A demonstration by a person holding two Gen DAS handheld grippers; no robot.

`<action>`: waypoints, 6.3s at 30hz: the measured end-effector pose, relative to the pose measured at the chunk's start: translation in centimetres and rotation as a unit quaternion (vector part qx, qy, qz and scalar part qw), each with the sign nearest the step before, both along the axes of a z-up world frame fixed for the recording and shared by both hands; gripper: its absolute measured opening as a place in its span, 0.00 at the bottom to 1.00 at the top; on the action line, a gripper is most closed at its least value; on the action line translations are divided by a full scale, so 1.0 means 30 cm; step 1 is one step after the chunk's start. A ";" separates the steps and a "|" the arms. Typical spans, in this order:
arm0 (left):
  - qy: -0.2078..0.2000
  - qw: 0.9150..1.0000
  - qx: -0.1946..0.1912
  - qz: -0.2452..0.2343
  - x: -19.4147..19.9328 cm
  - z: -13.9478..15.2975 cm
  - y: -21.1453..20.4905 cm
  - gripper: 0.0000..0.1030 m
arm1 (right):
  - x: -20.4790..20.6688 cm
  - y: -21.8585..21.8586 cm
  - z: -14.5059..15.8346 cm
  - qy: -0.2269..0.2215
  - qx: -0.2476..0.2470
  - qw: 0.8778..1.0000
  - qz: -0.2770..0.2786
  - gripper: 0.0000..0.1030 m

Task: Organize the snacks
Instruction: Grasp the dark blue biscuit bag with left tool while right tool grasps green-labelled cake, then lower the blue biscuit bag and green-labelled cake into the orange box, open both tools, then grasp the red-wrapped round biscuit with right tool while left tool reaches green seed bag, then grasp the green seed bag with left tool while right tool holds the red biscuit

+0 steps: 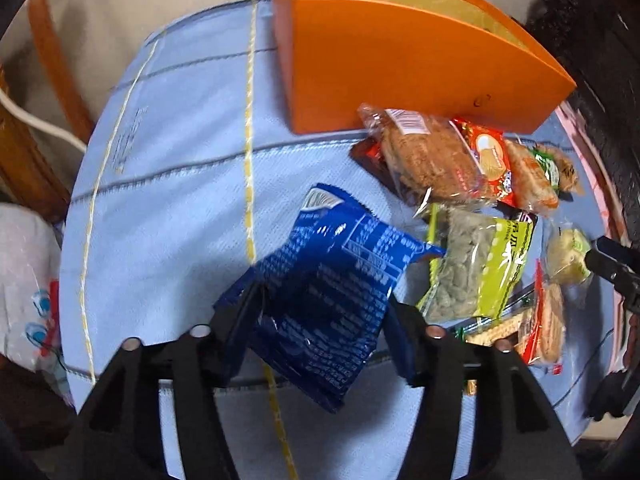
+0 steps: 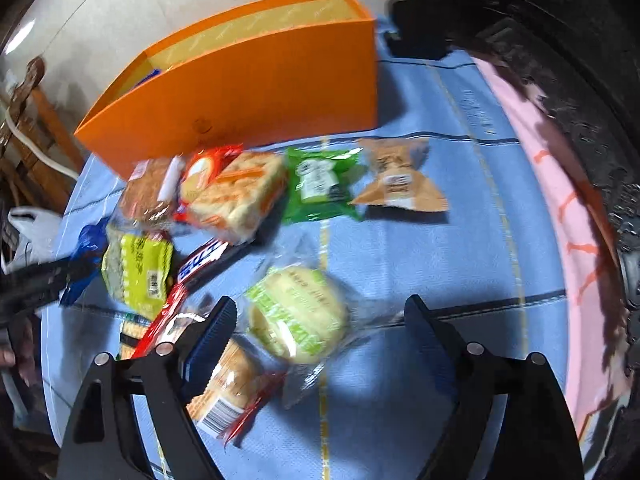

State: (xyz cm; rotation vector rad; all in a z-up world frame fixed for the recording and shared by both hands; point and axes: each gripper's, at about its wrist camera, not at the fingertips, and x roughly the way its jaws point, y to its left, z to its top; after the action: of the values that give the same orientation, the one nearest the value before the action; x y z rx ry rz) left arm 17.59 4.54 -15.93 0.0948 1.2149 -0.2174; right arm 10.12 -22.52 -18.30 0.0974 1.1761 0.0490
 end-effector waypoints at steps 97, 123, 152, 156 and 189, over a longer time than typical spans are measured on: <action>0.032 0.986 -0.123 0.109 -0.222 0.052 0.011 0.96 | -0.100 0.240 -0.092 0.005 -0.014 0.975 0.223 0.95; 0.049 0.998 -0.040 0.026 0.008 -0.075 -0.376 0.76 | -0.132 -0.072 0.007 0.019 0.122 0.988 0.094 0.70; 0.054 0.998 -0.029 0.023 0.090 -0.073 -0.360 0.96 | -0.106 -0.018 0.059 0.017 0.132 0.985 0.108 0.71; 0.045 0.998 0.000 0.033 0.100 -0.054 -0.339 0.66 | -0.107 0.011 0.077 0.012 0.132 0.984 0.123 0.71; 0.078 0.981 -0.122 0.126 0.033 -0.021 -0.010 0.23 | -0.102 0.073 0.128 0.009 0.150 0.978 0.142 0.71</action>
State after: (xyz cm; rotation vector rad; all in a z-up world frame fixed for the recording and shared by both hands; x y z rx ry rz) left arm 18.59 4.24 -16.57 -0.2938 1.3337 -0.1530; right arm 7.06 -20.34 -14.47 0.1955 1.1877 0.4787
